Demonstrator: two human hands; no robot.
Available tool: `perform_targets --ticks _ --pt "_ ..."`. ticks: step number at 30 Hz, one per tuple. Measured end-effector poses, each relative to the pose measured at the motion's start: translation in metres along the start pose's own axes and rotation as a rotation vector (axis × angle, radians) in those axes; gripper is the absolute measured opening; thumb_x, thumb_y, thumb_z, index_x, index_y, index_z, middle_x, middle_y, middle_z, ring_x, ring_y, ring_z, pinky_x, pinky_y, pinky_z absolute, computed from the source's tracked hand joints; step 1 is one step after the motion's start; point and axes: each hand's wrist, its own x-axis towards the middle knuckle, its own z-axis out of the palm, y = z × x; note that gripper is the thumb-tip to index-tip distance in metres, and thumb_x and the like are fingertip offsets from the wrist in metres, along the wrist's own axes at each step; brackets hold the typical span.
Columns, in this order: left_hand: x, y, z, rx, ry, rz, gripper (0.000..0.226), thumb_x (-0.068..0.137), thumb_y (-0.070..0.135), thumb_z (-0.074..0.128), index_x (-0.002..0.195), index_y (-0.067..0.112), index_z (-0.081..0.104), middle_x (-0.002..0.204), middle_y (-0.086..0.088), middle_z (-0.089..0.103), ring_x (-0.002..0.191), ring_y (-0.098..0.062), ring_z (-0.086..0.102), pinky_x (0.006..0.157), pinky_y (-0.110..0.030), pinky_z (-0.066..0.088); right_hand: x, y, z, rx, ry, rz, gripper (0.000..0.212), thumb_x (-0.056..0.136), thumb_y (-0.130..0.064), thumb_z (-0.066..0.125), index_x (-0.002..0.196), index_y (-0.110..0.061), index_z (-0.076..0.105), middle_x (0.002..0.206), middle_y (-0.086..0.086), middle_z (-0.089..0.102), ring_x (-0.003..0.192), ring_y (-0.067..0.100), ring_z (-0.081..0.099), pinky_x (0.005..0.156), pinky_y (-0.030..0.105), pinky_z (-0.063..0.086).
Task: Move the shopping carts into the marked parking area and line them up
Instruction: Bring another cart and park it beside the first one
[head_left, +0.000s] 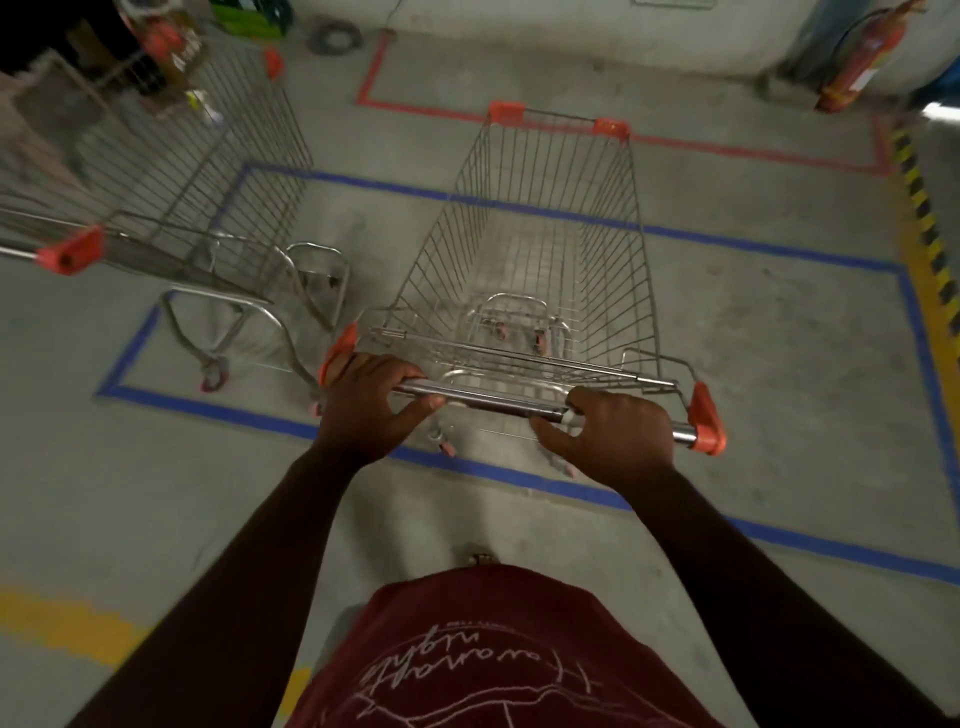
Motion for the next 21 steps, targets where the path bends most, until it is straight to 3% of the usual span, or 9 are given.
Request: perform_targets --ticks 2,6,10,14,16,18,19,21 --pt "0.015 -0.034 -0.007 -0.002 0.026 0.008 0.04 0.09 0.063 0.066 0.094 0.023 0.071 0.087 0.011 0.07 0.084 -0.018 0.067 0.124 -0.044 0.026 0.026 -0.023 0.004 0.008 -0.002 0.006 0.066 0.084 -0.089 0.04 0.09 -0.029 0.066 0.072 -0.008 0.066 0.072 0.02 0.071 0.061 0.029 0.039" --pt "0.048 -0.095 -0.018 0.002 0.025 0.019 0.04 0.087 0.063 0.07 0.092 0.023 0.072 0.083 0.011 0.07 0.081 -0.017 0.067 0.122 -0.058 0.026 0.073 -0.067 0.015 0.053 0.018 0.04 0.071 0.082 -0.092 0.033 0.087 -0.03 0.066 0.068 -0.007 0.065 0.069 0.021 0.07 0.062 0.03 0.048" --pt "0.076 -0.152 -0.027 -0.048 0.026 0.01 0.043 0.084 0.068 0.069 0.09 0.026 0.072 0.08 0.012 0.069 0.083 -0.015 0.064 0.121 -0.045 0.023 0.115 -0.133 0.019 0.113 0.125 0.143 0.062 0.084 -0.087 0.04 0.076 -0.029 0.061 0.071 -0.007 0.066 0.072 0.02 0.069 0.071 0.034 0.05" --pt "0.099 -0.184 -0.043 -0.174 -0.12 -0.066 0.043 0.084 0.066 0.06 0.096 0.027 0.075 0.093 0.009 0.075 0.091 -0.022 0.067 0.101 -0.033 0.027 0.171 -0.238 0.028 0.255 0.08 0.083 0.06 0.084 -0.074 0.047 0.12 -0.032 0.073 0.112 -0.004 0.078 0.103 0.026 0.073 0.096 0.044 0.054" --pt "0.108 -0.2 -0.05 -0.336 -0.212 -0.096 0.036 0.085 0.053 0.062 0.106 0.028 0.076 0.106 0.008 0.077 0.103 -0.023 0.069 0.107 -0.032 0.03 0.193 -0.284 0.037 0.227 0.002 0.121 0.062 0.083 -0.068 0.049 0.13 -0.033 0.069 0.121 -0.001 0.075 0.115 0.032 0.068 0.108 0.049 0.042" --pt "0.118 -0.219 -0.058 -0.499 -0.307 -0.084 0.036 0.085 0.044 0.064 0.112 0.025 0.076 0.11 0.007 0.078 0.106 -0.02 0.072 0.113 -0.044 0.041 0.209 -0.309 0.045 0.192 0.004 0.204 0.06 0.082 -0.066 0.048 0.126 -0.033 0.071 0.116 0.0 0.074 0.114 0.034 0.066 0.107 0.05 0.033" --pt "0.122 -0.229 -0.061 -0.544 -0.323 -0.054 0.035 0.086 0.042 0.066 0.113 0.023 0.076 0.11 0.006 0.078 0.105 -0.017 0.073 0.116 -0.043 0.041 0.215 -0.315 0.048 0.191 0.023 0.239 0.061 0.081 -0.068 0.046 0.123 -0.033 0.072 0.113 -0.001 0.075 0.112 0.033 0.067 0.105 0.049 0.033" --pt "0.125 -0.245 -0.071 -0.577 -0.297 0.004 0.024 0.09 0.03 0.071 0.111 0.02 0.076 0.108 0.006 0.078 0.105 -0.008 0.072 0.128 -0.028 0.019 0.222 -0.323 0.048 0.161 0.008 0.263 0.057 0.082 -0.069 0.048 0.121 -0.034 0.072 0.115 -0.004 0.075 0.114 0.03 0.066 0.105 0.047 0.033"
